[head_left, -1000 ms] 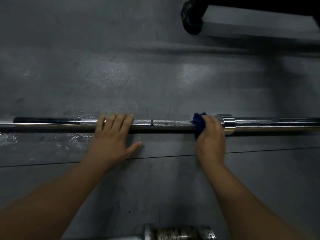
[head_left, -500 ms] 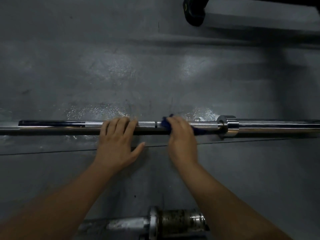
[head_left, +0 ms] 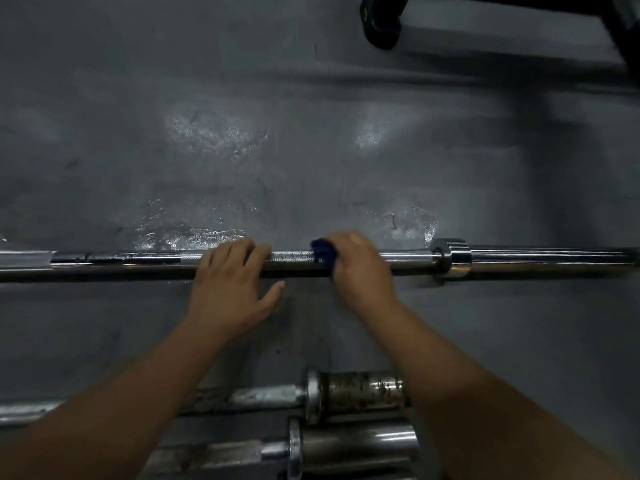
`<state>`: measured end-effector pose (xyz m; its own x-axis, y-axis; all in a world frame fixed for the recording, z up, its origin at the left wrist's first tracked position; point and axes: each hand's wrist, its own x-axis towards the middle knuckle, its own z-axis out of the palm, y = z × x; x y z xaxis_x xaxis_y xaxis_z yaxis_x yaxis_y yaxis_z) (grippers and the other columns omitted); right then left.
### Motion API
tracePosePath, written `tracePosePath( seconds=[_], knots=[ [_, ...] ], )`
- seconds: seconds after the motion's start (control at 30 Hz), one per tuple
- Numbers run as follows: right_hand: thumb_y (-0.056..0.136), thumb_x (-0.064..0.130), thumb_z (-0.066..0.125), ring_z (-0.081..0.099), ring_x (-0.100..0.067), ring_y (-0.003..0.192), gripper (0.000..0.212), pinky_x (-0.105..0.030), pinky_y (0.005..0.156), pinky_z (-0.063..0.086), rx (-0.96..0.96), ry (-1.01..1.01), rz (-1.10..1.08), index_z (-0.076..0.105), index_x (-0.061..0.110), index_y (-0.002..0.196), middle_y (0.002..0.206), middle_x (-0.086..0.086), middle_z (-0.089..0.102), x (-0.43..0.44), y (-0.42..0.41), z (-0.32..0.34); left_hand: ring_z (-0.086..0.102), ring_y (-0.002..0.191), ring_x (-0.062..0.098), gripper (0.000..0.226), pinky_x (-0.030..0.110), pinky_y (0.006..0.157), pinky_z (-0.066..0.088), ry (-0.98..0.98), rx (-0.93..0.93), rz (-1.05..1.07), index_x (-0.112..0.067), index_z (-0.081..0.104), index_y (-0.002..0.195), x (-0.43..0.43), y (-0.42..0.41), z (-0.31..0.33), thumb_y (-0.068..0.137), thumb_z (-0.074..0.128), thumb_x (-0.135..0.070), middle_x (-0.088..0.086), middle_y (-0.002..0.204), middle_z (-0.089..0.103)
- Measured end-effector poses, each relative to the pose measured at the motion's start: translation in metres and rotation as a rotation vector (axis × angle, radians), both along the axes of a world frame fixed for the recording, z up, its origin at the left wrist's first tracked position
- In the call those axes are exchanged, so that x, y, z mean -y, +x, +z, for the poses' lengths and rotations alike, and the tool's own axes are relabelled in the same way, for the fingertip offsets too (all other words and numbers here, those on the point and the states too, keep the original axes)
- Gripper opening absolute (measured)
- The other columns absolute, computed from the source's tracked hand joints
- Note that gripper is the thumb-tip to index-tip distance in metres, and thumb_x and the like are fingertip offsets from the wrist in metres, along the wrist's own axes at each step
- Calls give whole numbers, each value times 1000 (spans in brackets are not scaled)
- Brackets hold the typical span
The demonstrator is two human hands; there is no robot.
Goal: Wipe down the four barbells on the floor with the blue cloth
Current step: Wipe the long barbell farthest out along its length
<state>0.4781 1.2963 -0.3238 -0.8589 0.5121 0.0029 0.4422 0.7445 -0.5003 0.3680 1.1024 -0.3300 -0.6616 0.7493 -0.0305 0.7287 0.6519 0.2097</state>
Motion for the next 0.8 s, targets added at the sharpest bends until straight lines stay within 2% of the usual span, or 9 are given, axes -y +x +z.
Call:
tracePosePath(
  seconds=[0.13,0.2,0.27,0.37,0.47,0.57,0.63,0.73,0.8],
  knots=[
    [73,8,40,57,-35,97,44,-35,87,42,-22,34,-533,73,11,102,101,-14,64,-23,40,-2,40,136,31,87,51,114,25,-136,9,-30,-14,42,145,12,4,-8,82,37,-74,11,145,48],
    [70,5,40,58,-36,94,41,-38,85,46,-35,-15,-427,71,7,97,98,-15,64,24,20,-3,37,139,30,92,52,117,22,-172,28,-20,-13,40,147,15,13,-9,81,35,-77,10,147,46],
    [73,3,47,57,-31,97,39,-36,86,44,-12,-72,-155,69,9,104,103,-12,64,67,-2,-3,35,141,30,94,52,118,20,-203,40,-34,-13,37,149,19,20,-5,81,33,-78,10,150,43],
    [78,3,56,55,-28,100,37,-33,84,44,64,-21,60,68,15,111,108,-8,63,50,1,-3,36,140,29,92,49,119,21,-215,39,-84,-16,34,151,30,20,0,82,33,-75,9,152,42],
    [78,6,48,54,-31,99,36,-33,81,44,62,101,-294,70,12,105,105,-10,62,6,51,-3,48,128,27,78,44,109,30,-148,31,-111,-19,47,142,38,20,6,82,39,-68,5,139,54],
    [81,-8,46,48,-32,109,42,-26,87,34,62,59,-589,68,7,113,117,-12,59,17,68,1,54,117,29,70,44,102,35,-105,25,-100,-21,53,133,38,21,6,78,42,-64,4,127,59],
    [78,-11,49,51,-35,106,44,-29,89,39,54,-25,-476,69,9,111,112,-12,60,50,45,2,51,121,30,75,46,107,33,-138,40,-88,-22,49,138,40,25,3,77,41,-65,6,131,56],
    [77,-4,59,53,-31,104,48,-37,90,46,134,26,-30,65,14,121,115,-10,61,67,28,7,38,138,32,86,49,118,24,-190,66,-71,-19,37,149,44,34,-2,78,39,-67,11,147,46],
    [75,6,69,54,-28,102,48,-33,84,46,206,51,18,65,18,121,114,-7,61,34,45,13,37,139,31,89,48,119,22,-189,95,-62,-18,37,150,42,33,3,76,31,-68,10,148,45]
  ],
)
